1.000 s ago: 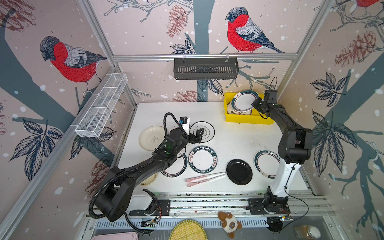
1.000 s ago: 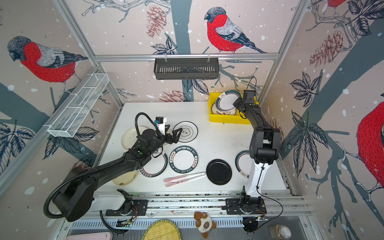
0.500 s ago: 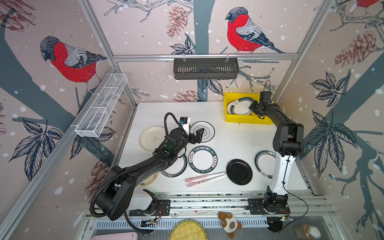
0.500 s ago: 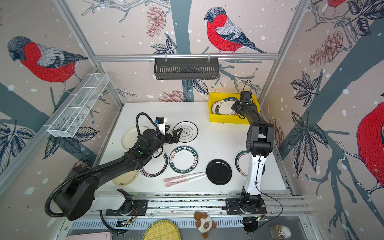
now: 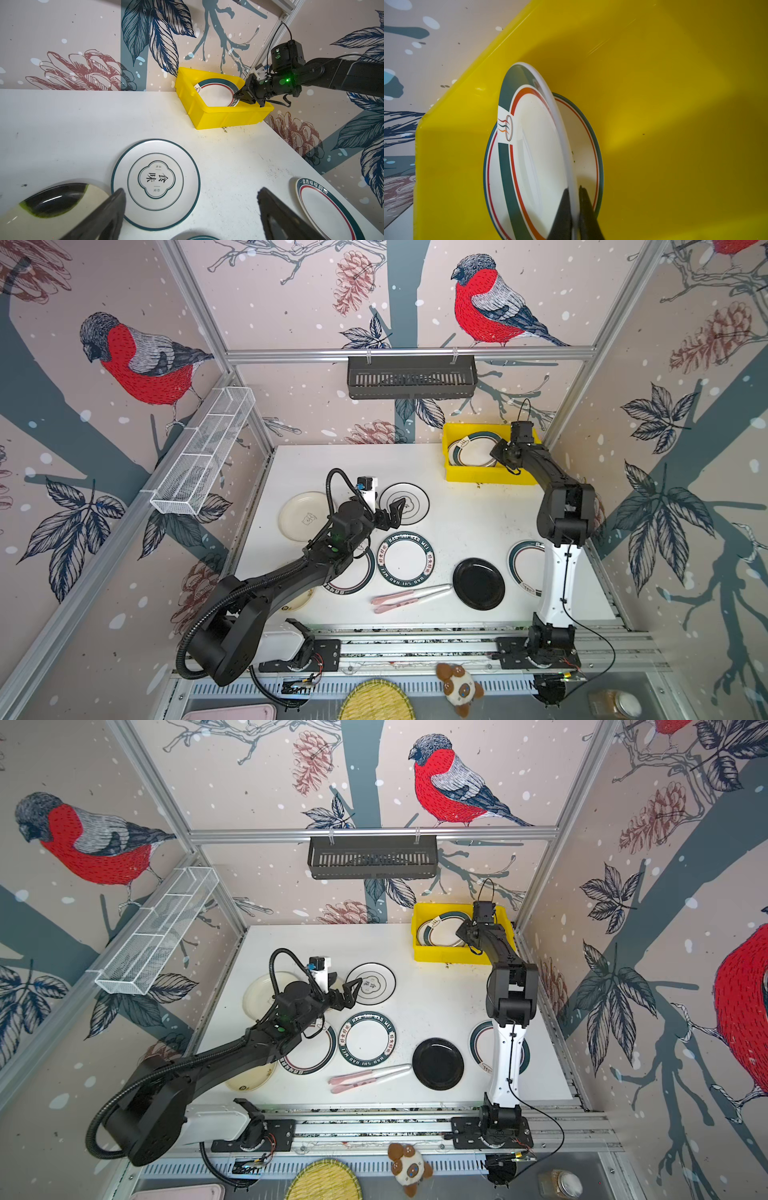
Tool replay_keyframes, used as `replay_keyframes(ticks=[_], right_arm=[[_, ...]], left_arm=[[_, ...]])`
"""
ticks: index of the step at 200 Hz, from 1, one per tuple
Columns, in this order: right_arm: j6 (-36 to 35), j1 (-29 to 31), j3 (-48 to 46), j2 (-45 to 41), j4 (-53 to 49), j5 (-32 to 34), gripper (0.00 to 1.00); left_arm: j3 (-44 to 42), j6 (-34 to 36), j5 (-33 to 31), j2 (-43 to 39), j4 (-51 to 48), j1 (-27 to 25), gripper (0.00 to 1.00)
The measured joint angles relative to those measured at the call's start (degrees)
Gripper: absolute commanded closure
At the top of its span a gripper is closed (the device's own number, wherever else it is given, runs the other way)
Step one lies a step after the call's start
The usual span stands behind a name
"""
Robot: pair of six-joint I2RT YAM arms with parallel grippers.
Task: Place the plates into the plastic bin on the countertop
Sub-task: 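Lower the plate into the bin and open the right gripper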
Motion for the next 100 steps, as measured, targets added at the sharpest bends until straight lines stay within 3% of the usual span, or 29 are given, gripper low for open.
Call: replay_keyframes(ticks=[40, 100], right_arm=[[-1.1, 0.2, 0.3, 0.6, -0.3, 0.3, 0.82], [-4.5, 0.4, 3.6, 3.1, -5.3, 1.2, 0.75]], left_arm=[[-0.3, 0.0, -0.7, 0.0, 0.2, 0.0, 0.02], [-0.5, -0.1, -0.7, 0.8, 0.7, 0.0, 0.02]])
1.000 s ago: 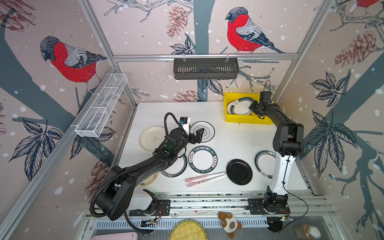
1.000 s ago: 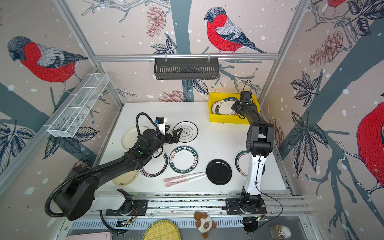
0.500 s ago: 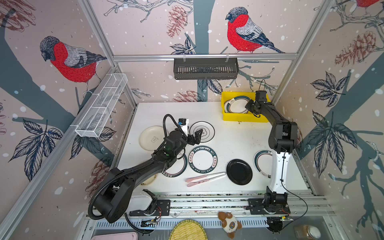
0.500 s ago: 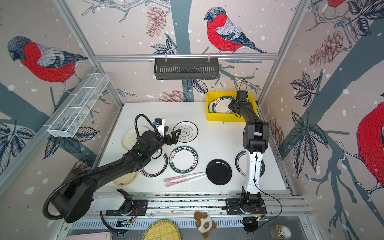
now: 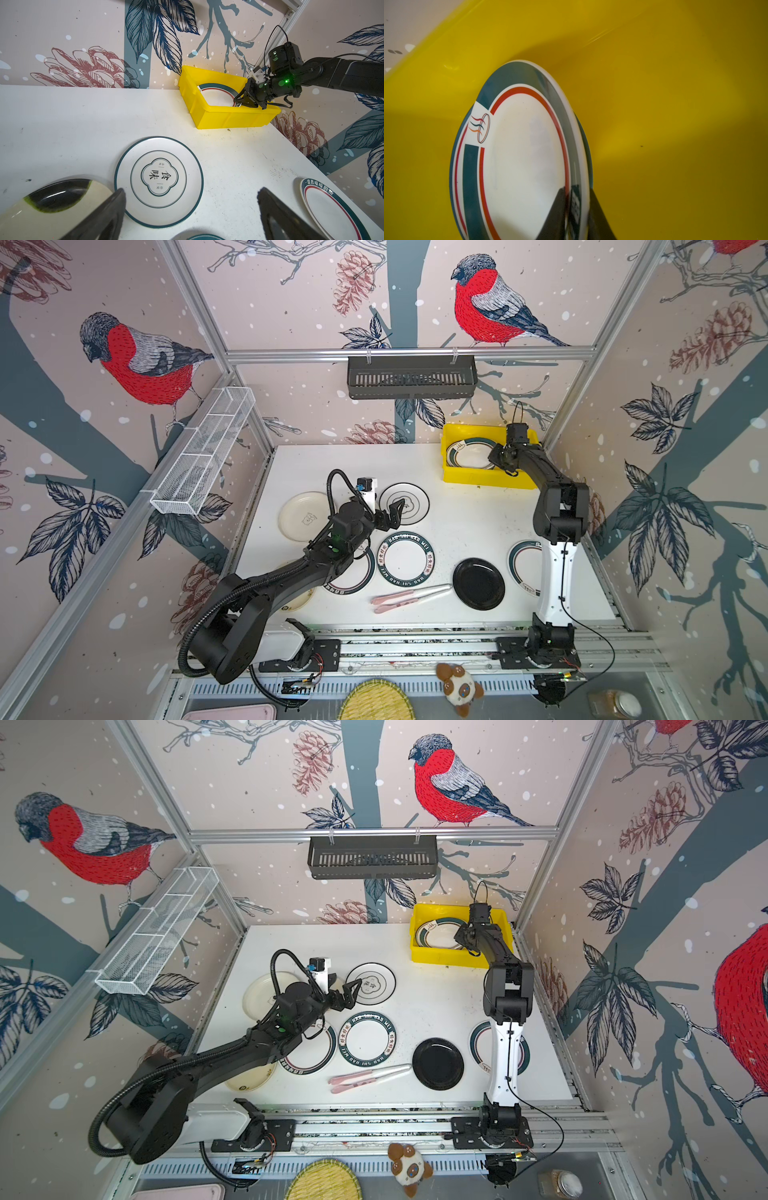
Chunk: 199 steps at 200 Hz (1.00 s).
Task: Place the plates into the plastic bin on the countertop
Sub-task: 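Lower the plate into the bin and open the right gripper, then move the right gripper back toward the plate with green-lettered rim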
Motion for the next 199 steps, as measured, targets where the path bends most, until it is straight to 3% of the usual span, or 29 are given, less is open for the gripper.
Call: replay_keyframes(ticks=[63, 97, 158, 199], right_arm=[[-3.0, 1.4, 1.5, 0.7, -1.9, 0.6, 0.39], [-4.5, 1.7, 1.8, 0.3, -2.8, 0.6, 0.01], [-7.3, 1.7, -0.4, -7.0, -3.8, 5.5, 0.0], [-7.3, 1.8, -17.3, -23.7, -1.9, 10.0, 0.0]], left_arm=[[-1.0, 0.0, -0.5, -0.7, 0.5, 0.0, 0.02], [-1.2, 0.0, -1.2, -0.8, 0.5, 0.0, 0.02], [-2.0, 0.0, -1.4, -1.7, 0.7, 0.0, 0.02], [-3.3, 0.1, -1.4, -3.5, 0.6, 0.0, 0.02]])
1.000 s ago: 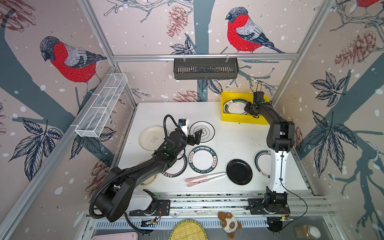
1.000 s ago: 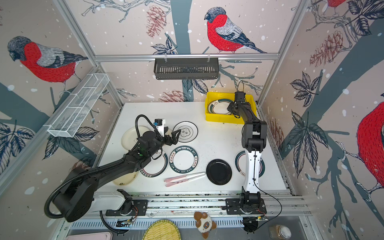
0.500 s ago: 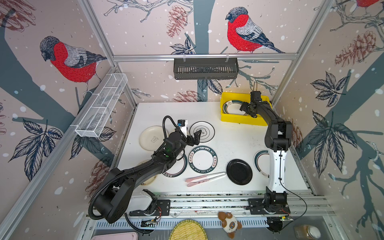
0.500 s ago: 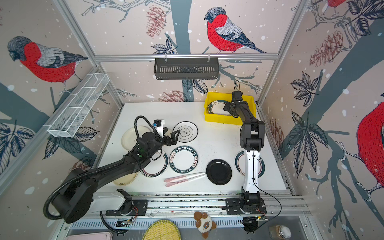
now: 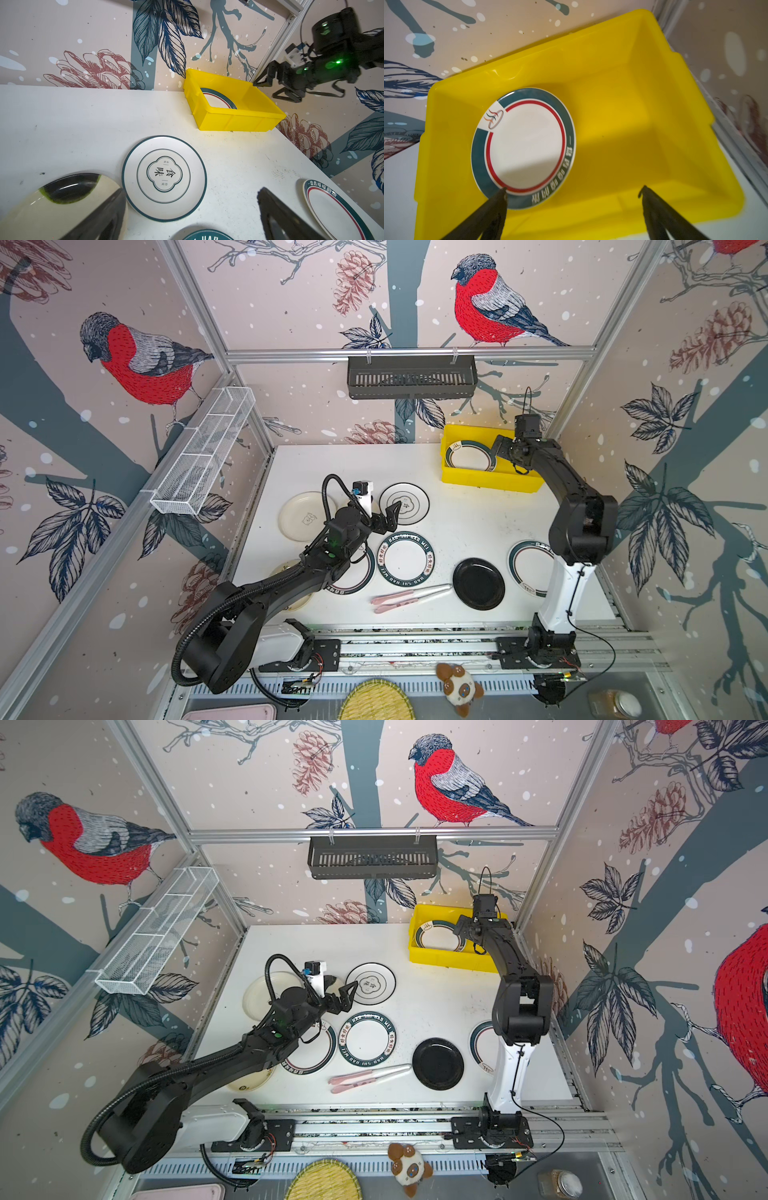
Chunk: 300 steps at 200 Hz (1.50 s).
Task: Place the plates into the plastic bin on the countertop
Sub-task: 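Move the right gripper back toward the plate with green-lettered rim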
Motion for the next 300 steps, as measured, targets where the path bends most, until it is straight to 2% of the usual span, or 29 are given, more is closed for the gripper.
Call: replay_keyframes(ticks=[48, 112, 164, 207, 238, 300], right_arm=[[1.8, 0.6, -28.8, -25.5, 2.0, 1.4, 0.0], [7.5, 0.4, -52.6, -42.3, 2.0, -4.2, 0.0], [9.6, -1.0, -61.1, -41.0, 6.4, -12.0, 0.0], [11.8, -0.3, -63.5, -40.9, 10.1, -14.9, 0.0], [11.8, -0.1, -63.8, -38.2, 11.8, -15.3, 0.0], [12.3, 0.7, -65.3, -38.1, 12.3, -12.4, 0.0]], left_arm=[[-3.8, 0.1, 0.0, -4.3, -0.3, 0.0, 0.02], [-5.9, 0.1, 1.6, -5.0, -0.3, 0.0, 0.02], [-6.7, -0.1, 2.8, -5.5, -0.3, 0.0, 0.02], [-7.0, -0.4, 2.9, -5.5, -0.3, 0.0, 0.02], [-7.1, -0.5, 2.8, -5.3, -0.3, 0.0, 0.02], [-7.1, -0.9, 2.8, -5.2, -0.3, 0.0, 0.02]])
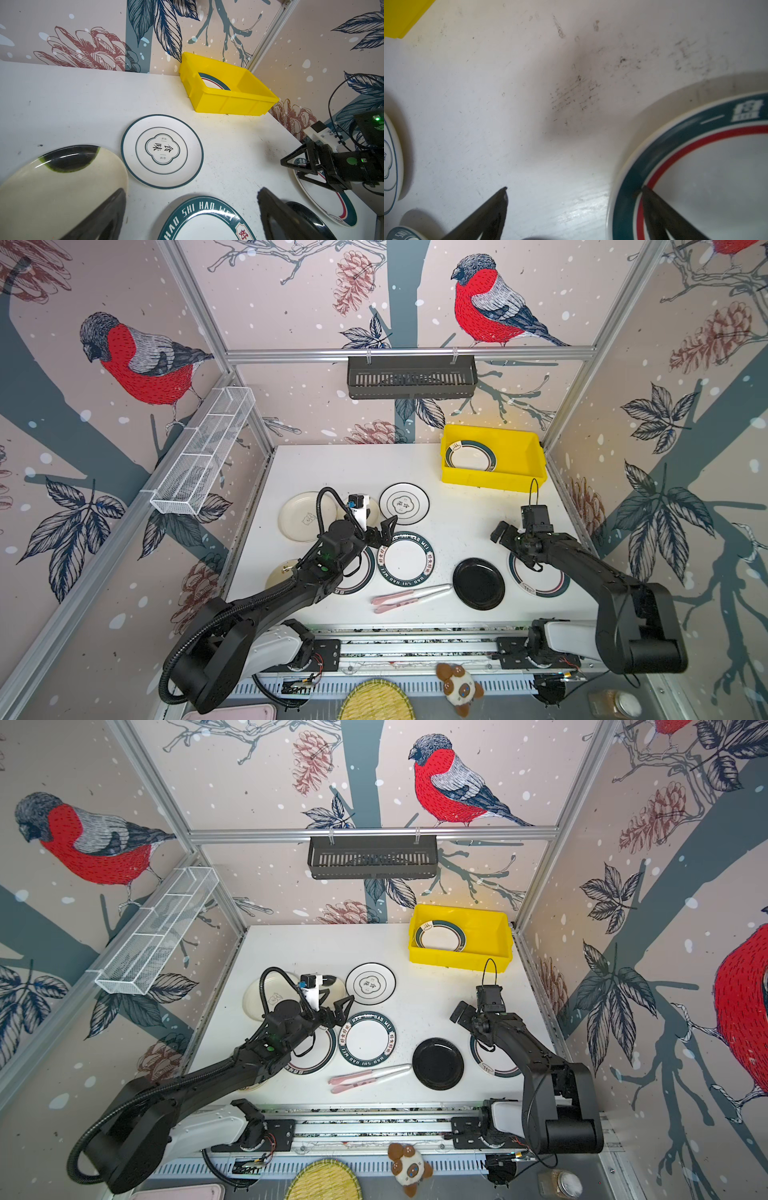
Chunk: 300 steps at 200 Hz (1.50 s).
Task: Place the plates into the plastic bin on the countertop
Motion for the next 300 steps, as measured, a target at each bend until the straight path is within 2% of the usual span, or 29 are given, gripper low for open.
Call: replay_keyframes(ticks=[160, 239, 300], right_arm=[[1.4, 0.9, 3.6, 7.5, 6.6, -3.0, 0.0], [2.5, 4.4, 7.5, 12.9, 10.4, -3.8, 0.0], [3.9, 8.6, 14.3, 19.3, 12.2, -4.3, 0.0]], left_arm=[[-0.5, 0.0, -0.1, -0.7, 0.0, 0.0, 0.02], [-0.5, 0.0, -0.2, -1.3, 0.0, 0.0, 0.02], [-0.4, 0.0, -0.2, -1.4, -0.2, 0.0, 0.02]])
